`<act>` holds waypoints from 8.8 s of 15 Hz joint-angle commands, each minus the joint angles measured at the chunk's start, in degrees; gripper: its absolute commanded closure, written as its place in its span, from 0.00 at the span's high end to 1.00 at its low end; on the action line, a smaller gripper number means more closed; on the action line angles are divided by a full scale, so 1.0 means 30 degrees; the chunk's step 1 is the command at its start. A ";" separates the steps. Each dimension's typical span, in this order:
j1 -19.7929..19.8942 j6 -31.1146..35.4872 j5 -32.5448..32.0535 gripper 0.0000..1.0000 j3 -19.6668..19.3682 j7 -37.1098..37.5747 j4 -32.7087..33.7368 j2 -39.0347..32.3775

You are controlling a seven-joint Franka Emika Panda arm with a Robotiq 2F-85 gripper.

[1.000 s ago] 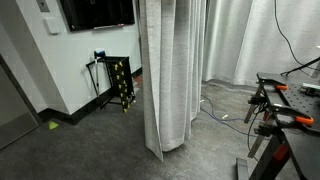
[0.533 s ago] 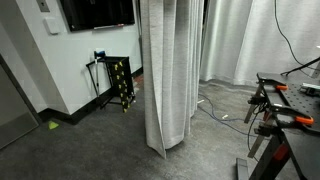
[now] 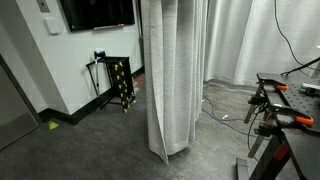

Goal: Close the curtain

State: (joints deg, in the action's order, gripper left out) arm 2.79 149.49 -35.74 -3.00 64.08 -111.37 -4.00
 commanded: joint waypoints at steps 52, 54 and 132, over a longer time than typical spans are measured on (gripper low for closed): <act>-0.9052 -0.4528 0.6640 0.01 0.6213 -1.7458 0.6985 -0.5228; -0.9362 -0.4650 0.6691 0.01 0.6457 -1.7971 0.7161 -0.5853; -1.2424 -1.1580 0.1115 0.81 0.5862 -2.6983 1.2917 -1.2435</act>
State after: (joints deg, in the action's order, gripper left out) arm -32.91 117.27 -33.98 15.18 -14.97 -76.86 -37.08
